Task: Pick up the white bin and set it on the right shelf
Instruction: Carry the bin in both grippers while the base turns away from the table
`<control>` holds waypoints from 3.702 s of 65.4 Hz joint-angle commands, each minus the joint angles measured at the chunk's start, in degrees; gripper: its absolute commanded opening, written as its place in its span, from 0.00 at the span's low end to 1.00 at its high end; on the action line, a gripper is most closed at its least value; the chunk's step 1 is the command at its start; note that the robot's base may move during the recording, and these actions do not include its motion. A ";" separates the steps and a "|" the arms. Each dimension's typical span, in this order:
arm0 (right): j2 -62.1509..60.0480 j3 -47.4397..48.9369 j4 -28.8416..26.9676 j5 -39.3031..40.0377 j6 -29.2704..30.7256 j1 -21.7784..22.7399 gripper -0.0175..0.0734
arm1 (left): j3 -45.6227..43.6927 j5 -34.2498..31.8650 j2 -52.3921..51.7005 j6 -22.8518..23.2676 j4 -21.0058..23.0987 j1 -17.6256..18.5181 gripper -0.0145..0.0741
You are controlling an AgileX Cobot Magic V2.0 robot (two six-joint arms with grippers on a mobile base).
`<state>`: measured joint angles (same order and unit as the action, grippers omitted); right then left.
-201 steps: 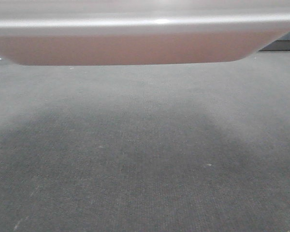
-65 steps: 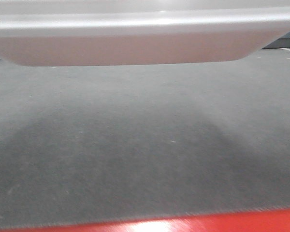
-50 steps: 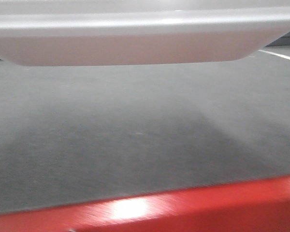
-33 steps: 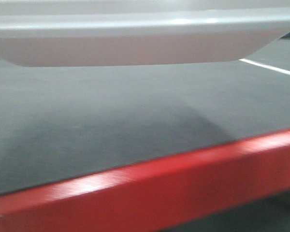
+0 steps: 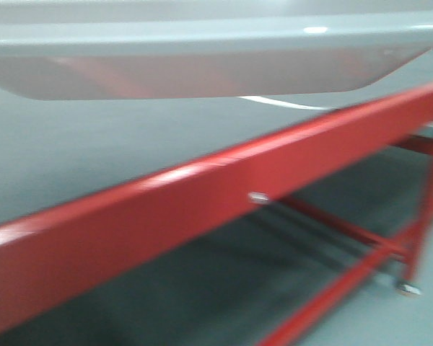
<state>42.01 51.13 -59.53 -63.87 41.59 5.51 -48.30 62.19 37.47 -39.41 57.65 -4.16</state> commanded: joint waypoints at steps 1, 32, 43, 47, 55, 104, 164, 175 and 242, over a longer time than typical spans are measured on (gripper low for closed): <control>-0.45 1.52 -10.02 -1.65 1.04 -0.55 0.63 | -1.72 2.07 -0.12 -0.41 10.92 1.19 0.44; -0.45 1.52 -10.02 -1.65 1.04 -0.55 0.63 | -1.72 2.07 -0.12 -0.41 11.14 1.19 0.44; -0.45 1.52 -10.02 -1.65 1.04 -0.55 0.63 | -1.72 2.07 -0.12 -0.41 11.14 1.19 0.44; -0.45 1.52 -10.02 -1.65 1.04 -0.55 0.63 | -1.72 2.07 -0.12 -0.41 11.14 1.19 0.44; -0.45 1.52 -10.02 -1.65 1.04 -0.55 0.63 | -1.72 2.07 -0.12 -0.41 11.14 1.19 0.44; -0.45 1.52 -10.02 -1.82 1.04 -0.55 0.63 | -1.72 2.07 -0.12 -0.41 11.14 1.19 0.44; -0.52 1.52 -10.02 -2.75 1.04 -0.55 0.63 | -1.72 2.07 -0.12 -0.41 11.14 1.19 0.44; -0.52 1.52 -10.02 -2.75 1.04 -0.55 0.63 | -1.72 2.07 -0.12 -0.41 11.14 1.19 0.44; -0.52 1.52 -10.02 -2.66 1.04 -0.55 0.63 | -1.72 2.07 -0.12 -0.41 11.14 1.19 0.44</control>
<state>41.91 51.13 -59.53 -63.93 41.59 5.51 -48.17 62.19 37.34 -39.54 57.73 -4.16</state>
